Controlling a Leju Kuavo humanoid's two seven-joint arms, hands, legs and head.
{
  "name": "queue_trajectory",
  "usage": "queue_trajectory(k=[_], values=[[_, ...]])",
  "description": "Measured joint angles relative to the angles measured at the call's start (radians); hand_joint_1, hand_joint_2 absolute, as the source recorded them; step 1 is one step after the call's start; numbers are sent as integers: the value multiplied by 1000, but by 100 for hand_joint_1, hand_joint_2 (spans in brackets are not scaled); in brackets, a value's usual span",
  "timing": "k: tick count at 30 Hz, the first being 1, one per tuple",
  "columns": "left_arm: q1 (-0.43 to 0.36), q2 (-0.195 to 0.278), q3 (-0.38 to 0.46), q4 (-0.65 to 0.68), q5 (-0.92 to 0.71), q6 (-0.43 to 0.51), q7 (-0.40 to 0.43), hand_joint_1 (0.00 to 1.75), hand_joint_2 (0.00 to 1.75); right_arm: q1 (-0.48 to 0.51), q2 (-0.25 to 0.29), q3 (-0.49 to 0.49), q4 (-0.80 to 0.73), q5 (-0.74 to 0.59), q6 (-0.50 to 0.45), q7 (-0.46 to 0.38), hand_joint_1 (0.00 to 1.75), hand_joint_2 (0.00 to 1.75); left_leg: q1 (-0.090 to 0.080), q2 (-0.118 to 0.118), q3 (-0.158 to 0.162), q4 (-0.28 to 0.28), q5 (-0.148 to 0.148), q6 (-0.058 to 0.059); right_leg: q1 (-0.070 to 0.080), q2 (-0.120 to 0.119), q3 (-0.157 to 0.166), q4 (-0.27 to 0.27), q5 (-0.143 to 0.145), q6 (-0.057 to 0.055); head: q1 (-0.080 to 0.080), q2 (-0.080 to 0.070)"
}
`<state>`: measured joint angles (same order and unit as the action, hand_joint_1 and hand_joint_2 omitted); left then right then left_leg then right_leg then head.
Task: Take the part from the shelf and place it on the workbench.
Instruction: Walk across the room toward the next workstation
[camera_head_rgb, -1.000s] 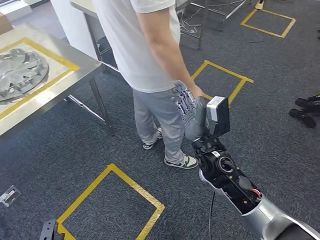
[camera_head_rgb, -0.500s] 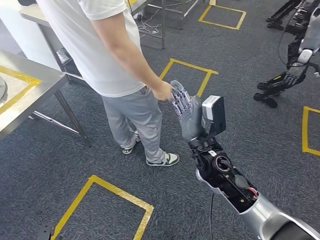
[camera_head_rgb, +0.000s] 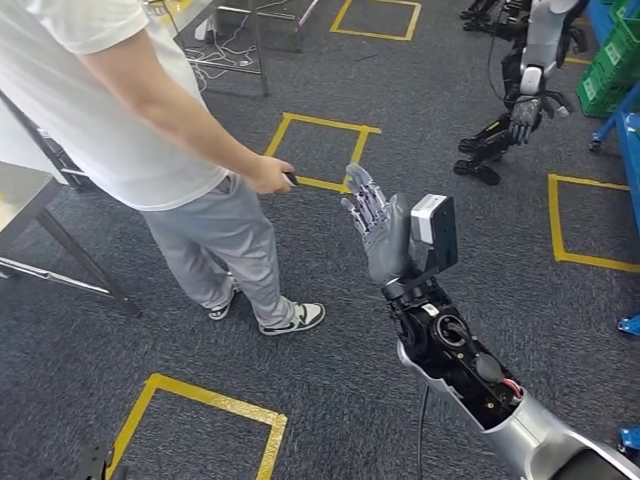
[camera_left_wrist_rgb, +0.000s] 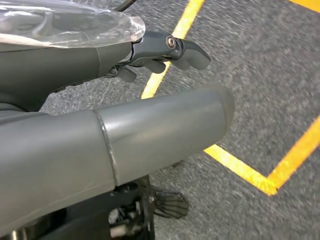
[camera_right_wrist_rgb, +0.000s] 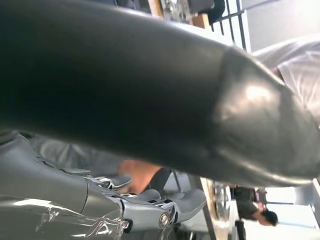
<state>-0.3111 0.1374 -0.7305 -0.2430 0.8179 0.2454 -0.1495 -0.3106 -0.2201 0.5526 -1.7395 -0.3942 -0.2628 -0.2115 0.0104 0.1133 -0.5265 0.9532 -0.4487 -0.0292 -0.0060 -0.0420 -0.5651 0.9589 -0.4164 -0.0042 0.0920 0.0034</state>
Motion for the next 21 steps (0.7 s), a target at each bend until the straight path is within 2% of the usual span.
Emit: queue_trajectory(k=[2,3,4,5,6,7,8,10,11,12,13,16,18,19,21], values=[[-1,0,0,0,2,0,0,0,0,-3,0,0,0,0,3,-1,0,0,6,-54,-36,85,-52,-7,-3,23,1,-4,4,-12,-5,0],[0,1,0,0,3,0,0,0,0,-4,0,1,0,0,5,-1,0,0,7,-83,-72,159,-87,-8,-2,36,0,-4,5,-16,-9,0],[2,1,0,0,4,1,0,0,0,-4,0,2,1,0,8,-1,0,0,7,-98,-110,233,-115,-8,-1,49,-1,-4,5,-19,-11,0],[6,1,0,0,5,2,0,0,0,-3,1,4,3,-1,10,-1,0,0,6,-105,-140,285,-126,-7,0,64,-1,-4,6,-20,-12,0],[9,2,0,0,6,2,0,0,0,-2,1,5,5,-1,11,-1,0,0,6,-108,-154,300,-117,-5,1,80,0,-4,6,-20,-13,0],[11,2,0,0,6,3,0,0,0,-2,1,6,6,-2,12,-1,0,0,5,-111,-148,272,-88,-1,3,95,0,-3,6,-20,-13,0],[11,2,0,0,6,3,0,0,0,-3,1,7,7,-2,13,-1,0,0,5,-119,-123,207,-46,4,4,110,2,-3,6,-20,-13,0],[9,4,0,0,6,3,-2,0,0,-4,1,8,8,-3,14,-1,0,0,7,-161,-64,64,17,16,5,134,1,-1,6,-18,-13,0],[8,5,0,0,6,4,-2,0,0,-5,1,8,8,-3,14,-1,0,0,8,-181,-45,18,31,19,6,143,-1,0,5,-16,-13,0],[8,6,0,0,6,4,-3,0,0,-6,1,8,9,-3,14,-1,0,0,9,-196,-37,-2,32,21,7,148,-4,1,5,-14,-12,0],[8,7,0,0,6,4,-3,0,0,-7,1,8,9,-3,15,-1,0,0,9,-198,-35,-7,31,20,9,151,-6,3,5,-13,-12,0],[8,7,0,0,6,4,-3,0,0,-8,1,8,9,-3,15,-1,0,0,9,-197,-35,-7,31,19,8,152,-6,3,5,-13,-11,0],[7,7,0,0,6,4,-4,0,0,-6,1,8,10,-4,16,-2,0,0,5,-187,-35,-7,30,17,2,161,-8,1,8,-6,-12,0],[6,5,0,0,5,5,-5,0,0,-4,1,8,10,-4,18,-2,0,0,5,-176,-33,-10,32,18,0,170,-11,-1,9,1,-13,0],[6,3,0,0,5,6,-7,0,0,-1,1,8,12,-5,20,-3,0,0,6,-126,-22,-19,32,27,-7,116,-86,150,-57,22,-5,0]])
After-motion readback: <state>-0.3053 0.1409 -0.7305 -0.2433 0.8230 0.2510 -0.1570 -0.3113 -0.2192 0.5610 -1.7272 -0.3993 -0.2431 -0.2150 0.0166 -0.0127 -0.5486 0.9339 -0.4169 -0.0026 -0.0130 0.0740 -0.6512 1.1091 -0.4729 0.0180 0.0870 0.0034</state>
